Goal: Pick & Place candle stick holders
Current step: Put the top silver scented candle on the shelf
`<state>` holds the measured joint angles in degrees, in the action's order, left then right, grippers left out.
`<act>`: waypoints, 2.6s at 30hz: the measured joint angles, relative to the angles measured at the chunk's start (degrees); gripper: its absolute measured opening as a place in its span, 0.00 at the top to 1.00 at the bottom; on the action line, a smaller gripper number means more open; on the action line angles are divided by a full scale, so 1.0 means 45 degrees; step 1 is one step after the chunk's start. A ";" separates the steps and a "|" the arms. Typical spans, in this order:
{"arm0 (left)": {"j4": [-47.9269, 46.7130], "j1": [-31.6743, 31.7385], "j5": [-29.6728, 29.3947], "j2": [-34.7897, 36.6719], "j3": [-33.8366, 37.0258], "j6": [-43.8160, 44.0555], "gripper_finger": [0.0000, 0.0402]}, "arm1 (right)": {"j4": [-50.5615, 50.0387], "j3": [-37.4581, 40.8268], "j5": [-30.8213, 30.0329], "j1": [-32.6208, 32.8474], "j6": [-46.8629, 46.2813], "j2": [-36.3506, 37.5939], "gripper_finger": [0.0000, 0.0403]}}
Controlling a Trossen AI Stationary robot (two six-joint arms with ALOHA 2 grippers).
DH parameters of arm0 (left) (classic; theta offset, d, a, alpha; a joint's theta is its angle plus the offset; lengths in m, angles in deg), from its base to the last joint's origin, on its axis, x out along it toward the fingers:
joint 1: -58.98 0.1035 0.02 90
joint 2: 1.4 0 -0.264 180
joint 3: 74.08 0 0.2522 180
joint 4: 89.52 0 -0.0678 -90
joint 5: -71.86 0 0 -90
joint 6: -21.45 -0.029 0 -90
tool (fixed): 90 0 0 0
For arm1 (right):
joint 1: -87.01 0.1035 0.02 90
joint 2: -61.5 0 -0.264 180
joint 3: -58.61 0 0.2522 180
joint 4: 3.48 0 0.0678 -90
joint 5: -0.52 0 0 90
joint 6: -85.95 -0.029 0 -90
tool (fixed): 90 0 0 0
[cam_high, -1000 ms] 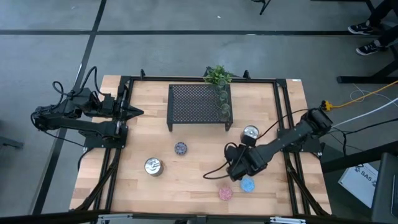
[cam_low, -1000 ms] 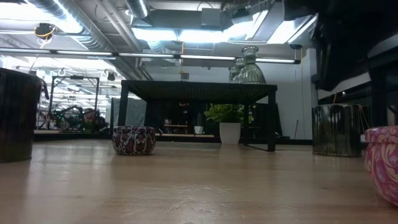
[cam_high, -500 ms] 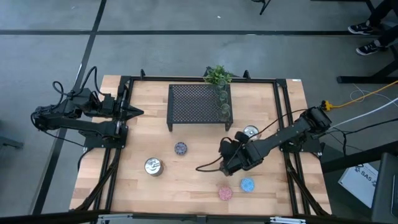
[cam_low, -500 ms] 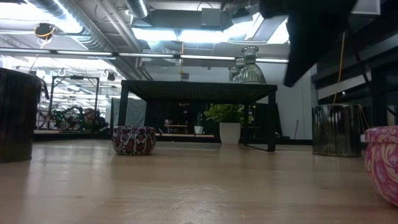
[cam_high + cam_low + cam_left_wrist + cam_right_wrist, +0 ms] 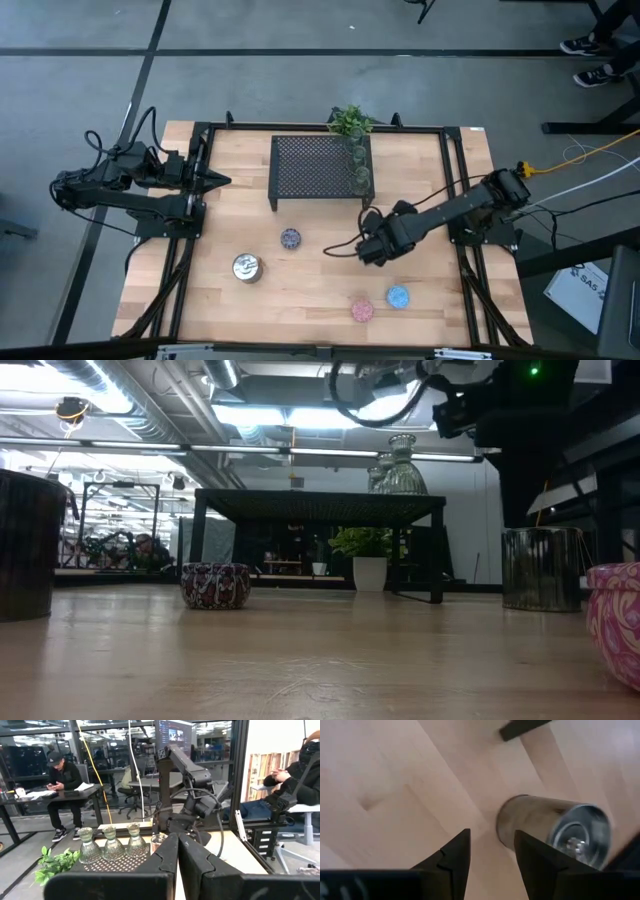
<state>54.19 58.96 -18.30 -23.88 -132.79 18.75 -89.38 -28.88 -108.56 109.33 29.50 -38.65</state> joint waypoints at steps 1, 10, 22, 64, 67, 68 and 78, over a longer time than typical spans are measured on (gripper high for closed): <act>0.0000 -0.0002 -0.0005 0.0000 0.0000 0.0000 0.98 | -0.0073 0.0000 0.0019 -0.0068 0.0121 0.0030 0.62; 0.0000 0.0001 0.0000 0.0001 0.0000 -0.0003 0.98 | -0.2263 0.0000 -0.0522 -0.0453 -0.0334 0.0061 0.62; 0.0000 0.0002 -0.0001 0.0002 0.0000 0.0000 0.98 | -0.1643 0.0690 -0.0596 -0.0455 -0.0491 0.0071 0.62; -0.0004 -0.0001 -0.0001 0.0005 0.0000 0.0000 0.98 | -0.0048 -0.0085 0.0876 -0.0464 0.2348 0.0052 0.99; 0.0000 -0.0002 -0.0004 0.0004 0.0000 0.0000 0.98 | 0.0040 -0.0341 0.0883 -0.0464 0.2722 0.0052 1.00; -0.0002 0.0000 -0.0004 0.0000 0.0000 0.0000 0.98 | 0.0117 -0.0405 0.0938 -0.0464 0.2857 0.0052 1.00; 0.0000 -0.0002 -0.0004 0.0003 0.0000 -0.0004 0.98 | 0.2262 -0.0554 0.2005 -0.0464 0.4544 0.0052 1.00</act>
<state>54.20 58.95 -18.32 -23.86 -132.79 18.73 -79.20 -31.38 -99.54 107.24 49.95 -38.42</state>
